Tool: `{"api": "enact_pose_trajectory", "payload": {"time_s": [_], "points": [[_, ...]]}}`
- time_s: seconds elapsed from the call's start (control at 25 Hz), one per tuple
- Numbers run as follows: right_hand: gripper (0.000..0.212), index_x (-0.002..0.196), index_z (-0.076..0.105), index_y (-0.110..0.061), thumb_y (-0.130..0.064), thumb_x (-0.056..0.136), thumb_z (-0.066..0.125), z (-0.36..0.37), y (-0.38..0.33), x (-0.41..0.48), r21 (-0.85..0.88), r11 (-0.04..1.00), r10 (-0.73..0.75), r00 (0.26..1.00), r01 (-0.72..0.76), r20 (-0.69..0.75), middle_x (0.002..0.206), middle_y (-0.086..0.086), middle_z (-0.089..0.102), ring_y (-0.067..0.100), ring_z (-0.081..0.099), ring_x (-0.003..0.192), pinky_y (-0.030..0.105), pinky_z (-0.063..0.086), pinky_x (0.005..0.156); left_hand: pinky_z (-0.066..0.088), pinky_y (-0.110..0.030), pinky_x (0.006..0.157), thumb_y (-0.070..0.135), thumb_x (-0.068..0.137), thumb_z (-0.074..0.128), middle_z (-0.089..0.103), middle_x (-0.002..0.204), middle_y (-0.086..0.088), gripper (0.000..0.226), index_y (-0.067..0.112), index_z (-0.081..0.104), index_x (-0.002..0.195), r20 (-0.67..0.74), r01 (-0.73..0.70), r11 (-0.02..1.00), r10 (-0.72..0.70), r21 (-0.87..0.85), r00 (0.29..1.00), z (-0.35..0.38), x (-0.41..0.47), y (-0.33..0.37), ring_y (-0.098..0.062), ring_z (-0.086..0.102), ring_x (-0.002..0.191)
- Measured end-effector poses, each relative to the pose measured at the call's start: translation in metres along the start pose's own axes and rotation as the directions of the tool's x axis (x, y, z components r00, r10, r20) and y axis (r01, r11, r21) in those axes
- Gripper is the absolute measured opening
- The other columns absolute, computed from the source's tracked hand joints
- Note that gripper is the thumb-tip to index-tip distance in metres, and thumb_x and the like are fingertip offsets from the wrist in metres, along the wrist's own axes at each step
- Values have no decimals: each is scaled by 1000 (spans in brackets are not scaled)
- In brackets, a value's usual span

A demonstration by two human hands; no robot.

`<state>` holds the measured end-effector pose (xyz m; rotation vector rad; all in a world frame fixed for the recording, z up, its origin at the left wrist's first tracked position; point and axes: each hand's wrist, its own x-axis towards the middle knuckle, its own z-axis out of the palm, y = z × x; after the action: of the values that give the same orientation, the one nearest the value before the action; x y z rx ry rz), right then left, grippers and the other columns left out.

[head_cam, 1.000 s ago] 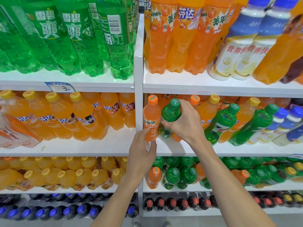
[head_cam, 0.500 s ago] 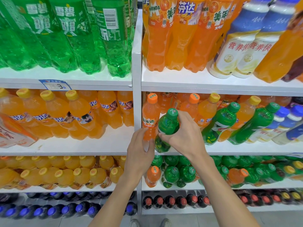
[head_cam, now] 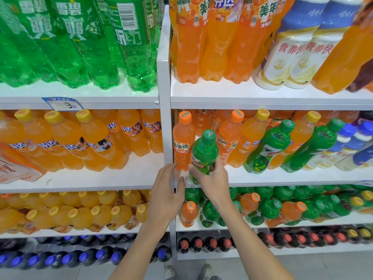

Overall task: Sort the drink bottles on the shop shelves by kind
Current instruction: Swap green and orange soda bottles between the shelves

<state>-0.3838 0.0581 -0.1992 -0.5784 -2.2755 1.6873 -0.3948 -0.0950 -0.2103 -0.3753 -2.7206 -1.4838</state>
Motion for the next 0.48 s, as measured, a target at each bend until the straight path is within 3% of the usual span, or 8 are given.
{"api": "enact_pose_trajectory", "payload": {"time_s": [0.12,0.24,0.4,0.48], "points": [[62,134,53,-24,-25,81,86,-2,-2,5,24,1000,6,1000,-7,18,114,-17,69,-16,62,98,5,50,82,47,-36,110,28,104,58,58,141,5,42,18,53,144,15,2,1000,-2,17,1000,-2,-5,-2,-7,52,129],[62,134,53,-23,-19,81,86,-8,1,1,52,998,25,1000,-25,-9,108,-19,71,-9,66,97,21,55,88,44,-32,111,25,103,58,56,143,3,43,17,52,146,41,-3,999,1,41,999,-4,-10,-5,-6,49,129],[63,134,55,-25,-12,79,83,-22,12,-14,129,990,61,996,-51,-69,109,-10,74,10,70,101,38,58,91,28,-6,102,22,102,60,56,139,5,43,17,52,144,66,-14,998,9,68,998,-8,-21,-11,6,43,122],[55,126,60,-24,-12,77,83,-29,13,-22,171,983,80,992,-63,-93,107,-1,74,20,70,100,49,58,92,28,-8,103,23,103,59,56,142,4,43,18,52,145,90,-15,997,8,80,996,-10,-27,-14,-1,47,128]]}}
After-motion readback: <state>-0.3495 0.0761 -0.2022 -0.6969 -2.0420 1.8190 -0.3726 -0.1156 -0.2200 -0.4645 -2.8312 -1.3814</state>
